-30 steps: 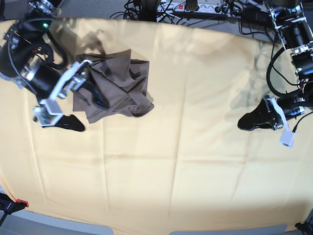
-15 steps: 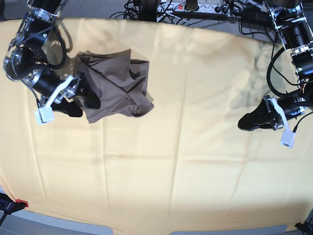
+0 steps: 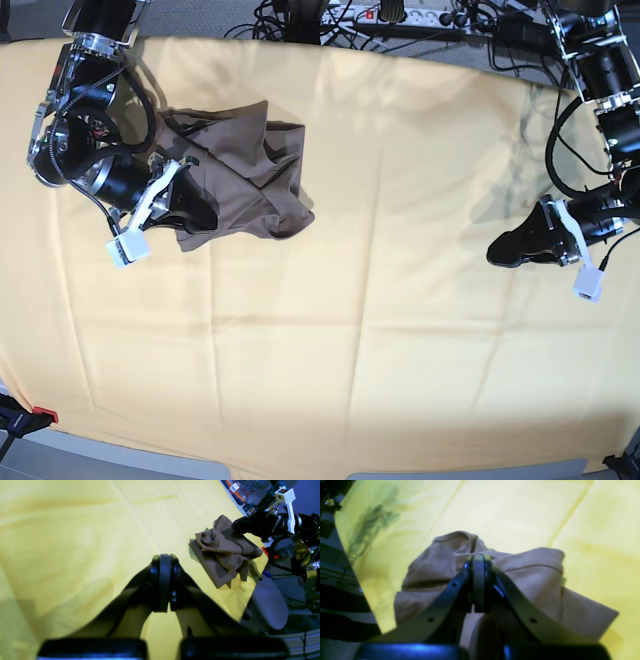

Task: Fold the T-shirt properly
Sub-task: 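Press and smooth the folded bundle with the right gripper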

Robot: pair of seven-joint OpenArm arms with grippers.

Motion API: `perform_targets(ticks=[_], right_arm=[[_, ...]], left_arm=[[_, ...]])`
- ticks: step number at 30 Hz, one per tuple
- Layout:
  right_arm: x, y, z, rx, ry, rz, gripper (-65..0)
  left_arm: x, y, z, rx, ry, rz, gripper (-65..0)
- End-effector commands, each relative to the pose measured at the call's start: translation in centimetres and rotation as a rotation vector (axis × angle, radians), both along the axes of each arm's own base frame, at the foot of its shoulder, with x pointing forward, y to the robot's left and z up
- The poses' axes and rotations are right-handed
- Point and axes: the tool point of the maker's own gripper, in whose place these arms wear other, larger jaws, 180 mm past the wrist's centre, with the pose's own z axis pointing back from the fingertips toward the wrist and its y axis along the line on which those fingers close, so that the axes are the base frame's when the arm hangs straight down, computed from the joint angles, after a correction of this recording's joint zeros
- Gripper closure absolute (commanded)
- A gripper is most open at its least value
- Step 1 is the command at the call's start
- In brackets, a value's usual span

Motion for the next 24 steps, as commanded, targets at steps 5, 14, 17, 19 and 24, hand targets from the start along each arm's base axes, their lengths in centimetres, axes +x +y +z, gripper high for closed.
perform_targets(ticks=[5, 14, 17, 19, 24], right_arm=[[0.1, 0.9, 3.2, 0.04, -0.093, 0.046, -33.0], [2.2, -3.5, 0.6, -0.233, -0.084, -0.141, -50.8], [2.8, -4.7, 0.5, -0.269, -0.092, -0.21, -50.8], [3.0, -5.1, 0.4, -0.269, -0.086, -0.236, -50.8], [2.8, -4.0, 0.1, -0.223, -0.061, -0.23, -50.5]], left_arm=[[0.6, 0.4, 1.8, -0.006, -0.054, 0.005, 0.0], [0.5, 0.4, 1.7, -0.006, -0.051, 0.005, 0.0], [0.5, 0.4, 1.8, -0.006, -0.051, 0.005, 0.0], [0.5, 0.4, 1.8, -0.006, -0.051, 0.005, 0.0], [0.5, 0.4, 1.8, -0.006, -0.051, 0.005, 0.0]])
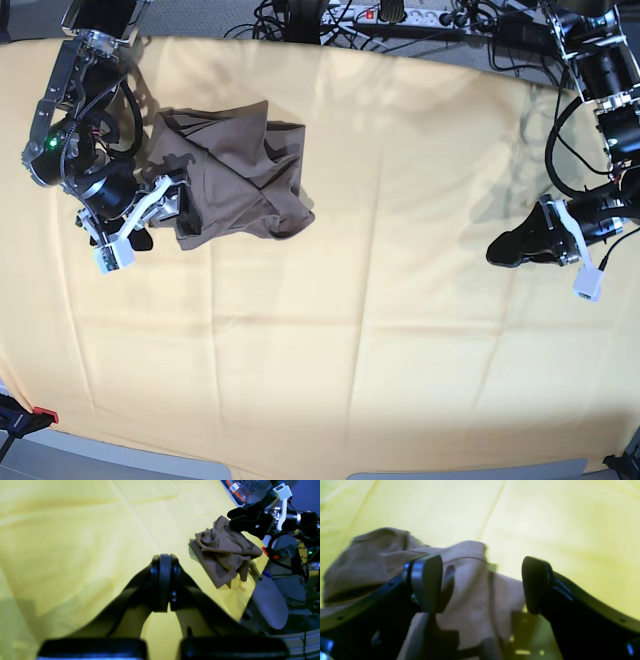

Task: Fold the T-shirt properly
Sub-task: 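Press and smooth the folded bundle with the right gripper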

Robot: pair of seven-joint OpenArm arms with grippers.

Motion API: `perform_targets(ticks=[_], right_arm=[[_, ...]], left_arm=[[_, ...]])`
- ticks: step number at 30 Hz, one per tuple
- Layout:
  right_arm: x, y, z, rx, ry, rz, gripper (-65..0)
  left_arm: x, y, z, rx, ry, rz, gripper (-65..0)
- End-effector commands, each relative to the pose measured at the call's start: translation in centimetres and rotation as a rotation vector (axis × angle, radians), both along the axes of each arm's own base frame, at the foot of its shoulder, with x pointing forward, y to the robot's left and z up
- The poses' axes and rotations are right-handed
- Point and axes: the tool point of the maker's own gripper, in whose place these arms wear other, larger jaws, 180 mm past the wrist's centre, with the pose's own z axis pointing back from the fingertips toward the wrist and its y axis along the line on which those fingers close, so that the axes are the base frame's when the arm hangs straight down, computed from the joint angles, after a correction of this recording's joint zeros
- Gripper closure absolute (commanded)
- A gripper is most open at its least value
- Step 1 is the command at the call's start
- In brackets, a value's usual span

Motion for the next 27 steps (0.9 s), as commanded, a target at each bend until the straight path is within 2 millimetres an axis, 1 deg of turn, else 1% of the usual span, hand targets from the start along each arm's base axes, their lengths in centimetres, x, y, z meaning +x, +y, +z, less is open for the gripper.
perform_targets(ticks=[1, 3, 6, 7, 8, 10, 11, 12, 16, 19, 20, 21, 23, 25, 27], right_arm=[[0.6, 0.5, 1.1, 0.022, -0.048, 0.016, -50.5], [0.6, 0.9, 0.9, 0.023, -0.042, 0.031, -50.5], [0.6, 0.9, 0.8, 0.023, -0.041, 0.03, -50.3], [0.6, 0.9, 0.8, 0.023, -0.041, 0.031, -48.3], [0.6, 0.9, 0.8, 0.023, -0.041, 0.03, -44.2], [0.5, 0.9, 0.7, 0.02, -0.034, 0.031, -33.5], [0.5, 0.9, 0.7, 0.02, -0.033, 0.031, -29.7], [0.5, 0.9, 0.7, 0.021, -0.033, 0.03, -27.8], [0.5, 0.9, 0.7, 0.02, -0.032, 0.031, -27.6], [0.1, 0.9, 0.3, 0.021, -0.02, 0.031, -27.4], [-0.1, 0.9, 0.2, 0.019, -0.019, 0.037, -24.5], [-0.2, 1.0, 0.2, 0.014, -0.021, 0.05, -17.8], [-0.3, 1.4, 0.3, 0.008, -0.036, 0.086, -0.4], [-0.5, 2.5, 1.1, 0.054, -0.066, 0.139, 0.0], [-1.1, 4.0, 2.3, 0.129, -0.087, 0.205, 0.0]], left_arm=[[0.5, 0.4, 1.8, -0.007, -0.052, 0.004, 0.0], [0.5, 0.4, 1.8, -0.007, -0.052, 0.005, 0.0], [0.5, 0.4, 1.8, -0.007, -0.052, 0.005, 0.0], [0.5, 0.4, 1.8, -0.007, -0.052, 0.005, 0.0], [0.5, 0.4, 1.8, -0.007, -0.052, 0.005, 0.0], [0.5, 0.4, 1.8, -0.007, -0.052, 0.005, 0.0], [0.5, 0.4, 1.8, -0.007, -0.052, 0.005, 0.0], [0.5, 0.4, 1.8, -0.007, -0.052, 0.005, 0.0], [0.5, 0.4, 1.8, -0.007, -0.052, 0.005, 0.0], [0.5, 0.4, 1.8, -0.011, -0.045, 0.008, 0.0], [0.6, 0.4, 1.8, -0.015, -0.037, 0.013, 0.0], [0.6, 0.4, 1.7, -0.017, -0.034, 0.015, 0.0], [0.6, 0.4, 1.7, -0.017, -0.035, 0.014, 0.0], [0.6, 0.4, 1.7, -0.016, -0.035, 0.014, 0.0], [0.6, 0.4, 1.7, -0.017, -0.035, 0.014, 0.0]])
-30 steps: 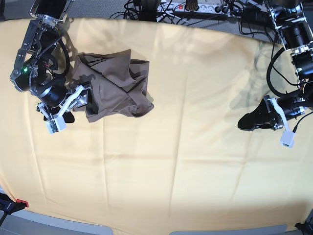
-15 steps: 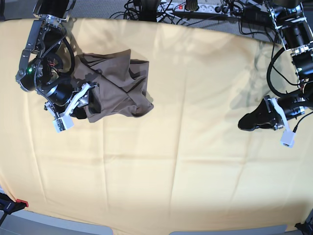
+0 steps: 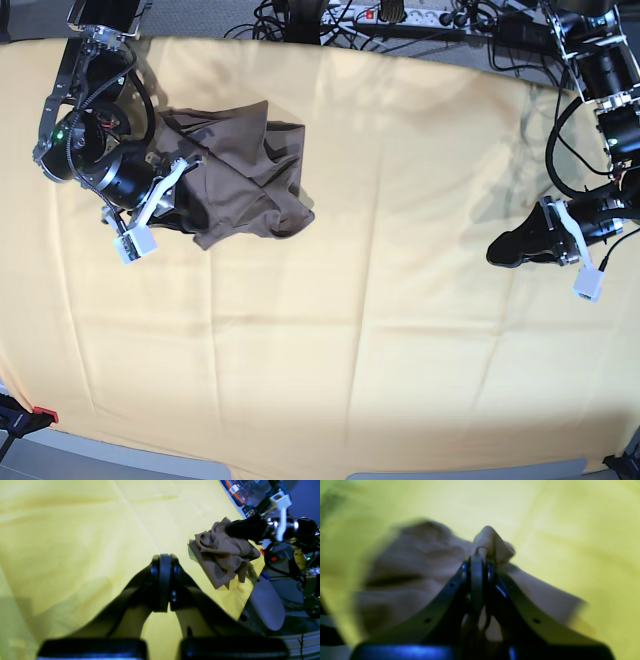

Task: Fold the T-shirt properly
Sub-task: 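Press and smooth the folded bundle with the right gripper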

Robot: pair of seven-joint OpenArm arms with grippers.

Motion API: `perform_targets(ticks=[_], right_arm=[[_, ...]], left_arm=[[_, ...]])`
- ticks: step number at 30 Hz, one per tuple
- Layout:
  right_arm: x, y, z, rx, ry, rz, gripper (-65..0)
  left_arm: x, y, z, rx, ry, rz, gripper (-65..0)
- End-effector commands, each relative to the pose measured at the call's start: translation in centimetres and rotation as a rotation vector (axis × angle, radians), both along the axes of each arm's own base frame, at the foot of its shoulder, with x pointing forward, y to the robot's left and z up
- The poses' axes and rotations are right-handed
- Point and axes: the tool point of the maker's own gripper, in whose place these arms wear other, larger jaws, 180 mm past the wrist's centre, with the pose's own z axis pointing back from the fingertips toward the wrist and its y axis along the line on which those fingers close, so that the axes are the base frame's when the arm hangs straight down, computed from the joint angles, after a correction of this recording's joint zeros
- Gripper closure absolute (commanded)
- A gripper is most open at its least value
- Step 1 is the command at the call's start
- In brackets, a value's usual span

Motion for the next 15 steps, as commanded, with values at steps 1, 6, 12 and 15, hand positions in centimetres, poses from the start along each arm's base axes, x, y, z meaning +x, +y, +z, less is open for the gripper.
perform_targets(ticks=[1, 6, 12, 15], right_arm=[[0.3, 0.7, 2.3, 0.054, -0.061, 0.032, 0.0], [-3.1, 4.2, 6.5, 0.206, -0.088, 0.215, 0.0], [-7.6, 6.3, 8.6, 0.321, -0.091, 0.32, 0.0], [-8.1, 6.3, 8.2, 0.324, -0.073, 0.319, 0.0]], left_arm=[[0.5, 0.4, 1.8, -0.005, -0.052, 0.005, 0.0], [0.5, 0.4, 1.8, -0.005, -0.051, 0.005, 0.0], [0.5, 0.4, 1.8, -0.005, -0.052, 0.005, 0.0], [0.5, 0.4, 1.8, -0.006, -0.051, 0.005, 0.0]])
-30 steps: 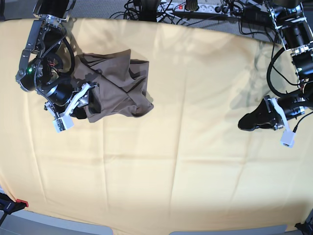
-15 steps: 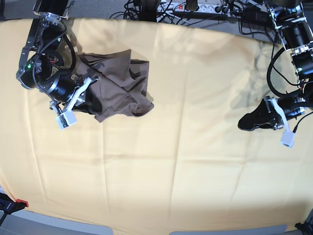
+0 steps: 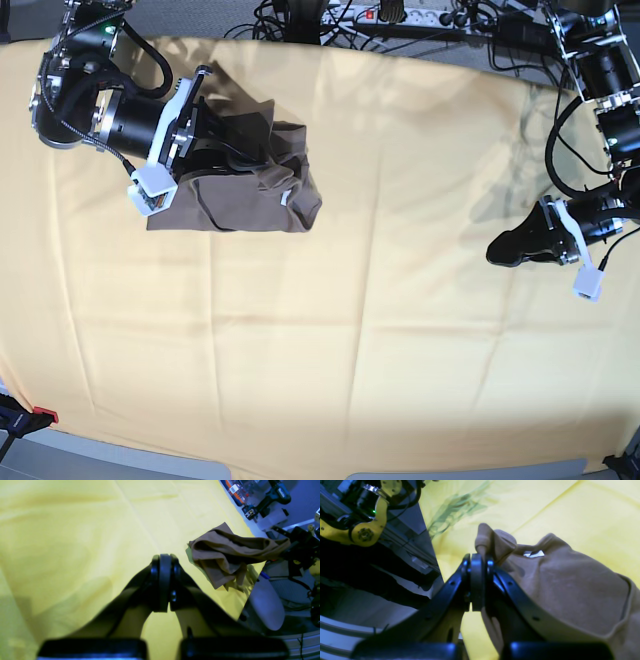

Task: Fold the T-shirt properly
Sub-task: 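Press and smooth the folded bundle with the right gripper, then grasp opposite edges of the bundle with both grippers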

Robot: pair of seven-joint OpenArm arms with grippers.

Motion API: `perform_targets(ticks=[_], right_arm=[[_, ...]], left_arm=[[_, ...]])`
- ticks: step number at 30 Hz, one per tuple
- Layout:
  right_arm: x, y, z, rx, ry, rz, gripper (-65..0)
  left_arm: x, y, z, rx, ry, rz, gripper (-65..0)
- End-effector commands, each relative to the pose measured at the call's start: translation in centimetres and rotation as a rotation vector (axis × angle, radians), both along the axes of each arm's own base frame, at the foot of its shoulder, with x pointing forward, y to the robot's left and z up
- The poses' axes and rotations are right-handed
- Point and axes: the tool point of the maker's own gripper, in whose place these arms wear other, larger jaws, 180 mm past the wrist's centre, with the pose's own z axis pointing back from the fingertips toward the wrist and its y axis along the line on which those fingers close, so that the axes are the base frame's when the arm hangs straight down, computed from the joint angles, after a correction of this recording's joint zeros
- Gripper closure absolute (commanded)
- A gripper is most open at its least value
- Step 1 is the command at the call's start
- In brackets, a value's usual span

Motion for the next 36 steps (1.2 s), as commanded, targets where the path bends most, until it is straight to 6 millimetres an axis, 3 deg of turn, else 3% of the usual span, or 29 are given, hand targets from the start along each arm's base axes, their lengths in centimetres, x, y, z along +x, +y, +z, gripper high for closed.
perform_targets(ticks=[1, 7, 15, 19, 20, 22, 26, 30, 32, 35, 36], right_arm=[[0.1, 0.2, 1.5, 0.041, -0.045, 0.005, 0.0], [-0.1, 1.0, 0.6, 0.004, -0.03, 0.028, 0.0], [-2.8, 5.8, -2.0, -0.094, 0.012, 0.212, 0.0], [-4.1, 7.9, -1.8, -0.08, 0.004, 0.3, -34.4], [-4.0, 8.1, -1.6, -0.079, -0.006, 0.312, -39.8], [-3.5, 8.3, -0.7, -0.073, -0.044, 0.32, -42.0], [-1.6, 7.7, 1.4, -0.116, -0.163, 0.286, -41.9], [2.1, 4.3, 2.8, -0.215, -0.269, 0.11, -39.9], [4.5, 1.7, 3.4, -0.253, -0.314, -0.029, -28.1], [6.9, -1.9, 4.2, -0.305, -0.366, -0.183, 0.0], [7.4, -2.7, 4.4, -0.306, -0.378, -0.212, 0.0]], left_arm=[[0.6, 0.4, 1.8, -0.006, -0.053, 0.005, 0.0], [0.6, 0.4, 1.8, -0.006, -0.053, 0.005, 0.0], [0.6, 0.4, 1.8, -0.006, -0.054, 0.005, 0.0], [0.6, 0.4, 1.8, -0.005, -0.054, 0.005, 0.0], [0.6, 0.4, 1.9, -0.005, -0.054, 0.005, 0.0], [0.7, 0.4, 2.0, -0.005, -0.058, 0.005, 0.0], [0.7, 0.4, 2.0, -0.005, -0.059, 0.005, 0.0], [0.7, 0.4, 2.0, -0.003, -0.059, 0.004, 0.0], [0.6, 0.2, 2.0, 0.014, -0.06, -0.014, 0.0], [-0.1, -1.6, 2.4, 0.078, -0.109, -0.107, 0.0], [-0.5, -2.7, 2.6, 0.105, -0.134, -0.158, 0.0]])
